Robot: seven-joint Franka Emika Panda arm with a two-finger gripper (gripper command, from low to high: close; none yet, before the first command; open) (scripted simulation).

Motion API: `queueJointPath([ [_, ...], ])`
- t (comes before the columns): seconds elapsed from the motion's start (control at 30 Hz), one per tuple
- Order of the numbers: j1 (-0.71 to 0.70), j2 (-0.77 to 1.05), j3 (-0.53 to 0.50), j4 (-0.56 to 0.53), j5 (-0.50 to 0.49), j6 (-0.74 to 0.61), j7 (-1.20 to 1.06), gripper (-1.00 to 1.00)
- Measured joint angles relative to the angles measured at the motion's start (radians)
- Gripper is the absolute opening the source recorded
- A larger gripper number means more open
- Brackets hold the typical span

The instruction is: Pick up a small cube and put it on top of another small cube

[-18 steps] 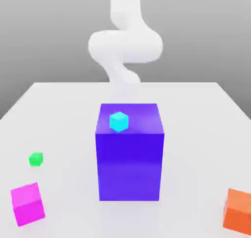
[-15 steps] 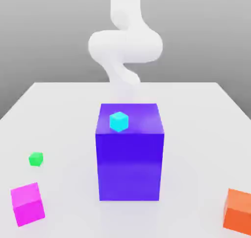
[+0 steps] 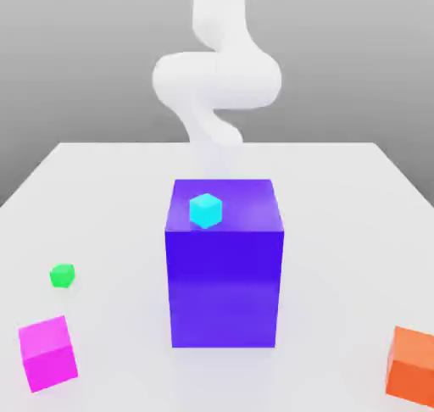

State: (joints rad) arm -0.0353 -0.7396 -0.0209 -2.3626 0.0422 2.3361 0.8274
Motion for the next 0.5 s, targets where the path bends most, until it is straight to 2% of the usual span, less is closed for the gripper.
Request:
queueJointPath([
  [0.2,-0.02,0.019,-0.008,-0.038,0.003,0.018,0.024,0.0],
  [0.37,-0.144,0.156,-0.035,-0.199,-0.016,0.125,0.163,0.0],
  [0.43,-0.173,0.248,-0.064,-0.234,-0.043,0.176,0.232,0.0],
  [0.5,-0.173,0.248,-0.064,-0.234,-0.043,0.176,0.232,0.0],
])
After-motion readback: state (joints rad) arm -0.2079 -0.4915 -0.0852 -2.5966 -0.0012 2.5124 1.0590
